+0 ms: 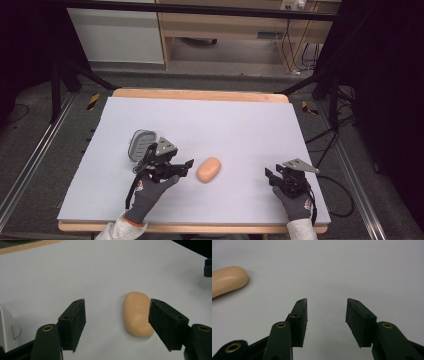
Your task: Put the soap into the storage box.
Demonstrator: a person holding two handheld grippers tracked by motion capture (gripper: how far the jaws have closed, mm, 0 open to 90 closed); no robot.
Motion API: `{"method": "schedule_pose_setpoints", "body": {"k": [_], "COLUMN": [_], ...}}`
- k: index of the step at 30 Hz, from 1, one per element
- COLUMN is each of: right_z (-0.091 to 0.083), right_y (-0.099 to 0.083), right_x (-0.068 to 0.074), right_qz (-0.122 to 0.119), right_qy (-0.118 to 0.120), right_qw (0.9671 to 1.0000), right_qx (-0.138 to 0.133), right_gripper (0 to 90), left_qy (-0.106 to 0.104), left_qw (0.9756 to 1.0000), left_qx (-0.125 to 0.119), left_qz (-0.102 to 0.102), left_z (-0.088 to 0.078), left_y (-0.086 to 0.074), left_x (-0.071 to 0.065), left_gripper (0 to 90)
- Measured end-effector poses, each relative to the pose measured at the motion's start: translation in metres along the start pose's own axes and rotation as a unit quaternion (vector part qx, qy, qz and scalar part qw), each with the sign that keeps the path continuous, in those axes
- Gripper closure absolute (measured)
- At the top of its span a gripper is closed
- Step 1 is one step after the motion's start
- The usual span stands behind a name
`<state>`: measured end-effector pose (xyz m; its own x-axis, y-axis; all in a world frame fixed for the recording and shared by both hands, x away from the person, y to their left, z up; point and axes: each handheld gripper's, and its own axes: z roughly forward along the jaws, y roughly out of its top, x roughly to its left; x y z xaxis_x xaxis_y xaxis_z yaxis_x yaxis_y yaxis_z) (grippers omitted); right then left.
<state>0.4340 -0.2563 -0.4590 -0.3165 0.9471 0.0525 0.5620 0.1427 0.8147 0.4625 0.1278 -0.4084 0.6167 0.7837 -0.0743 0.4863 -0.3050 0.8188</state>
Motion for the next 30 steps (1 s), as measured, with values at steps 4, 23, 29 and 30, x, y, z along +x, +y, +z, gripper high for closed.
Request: {"method": "schedule_pose_setpoints", "body": {"k": [4, 23, 29, 30], "right_z": [0.0, 0.0, 0.0, 0.0], "right_y": [0.0, 0.0, 0.0, 0.0], "right_x": [0.0, 0.0, 0.0, 0.0], "right_qz": [-0.001, -0.002, 0.001, -0.001], "right_qy": [0.002, 0.002, 0.003, 0.002], "right_qw": [1.0, 1.0, 1.0, 1.0], "right_qx": [-0.003, -0.003, -0.003, -0.003], "right_gripper": [50.8, 50.6, 50.5, 50.5], "left_qy": [-0.004, -0.012, -0.014, -0.014], "left_qw": [1.0, 0.9997, 0.9995, 0.9995], "left_qx": [0.003, 0.02, 0.024, 0.025], "left_qz": [0.003, 0.012, 0.013, 0.013], "left_z": [0.005, 0.028, 0.034, 0.035], "left_y": [0.002, 0.001, 0.001, 0.001], "left_x": [-0.004, -0.017, -0.02, -0.021], "left_gripper": [29.6, 29.2, 29.0, 28.9]}}
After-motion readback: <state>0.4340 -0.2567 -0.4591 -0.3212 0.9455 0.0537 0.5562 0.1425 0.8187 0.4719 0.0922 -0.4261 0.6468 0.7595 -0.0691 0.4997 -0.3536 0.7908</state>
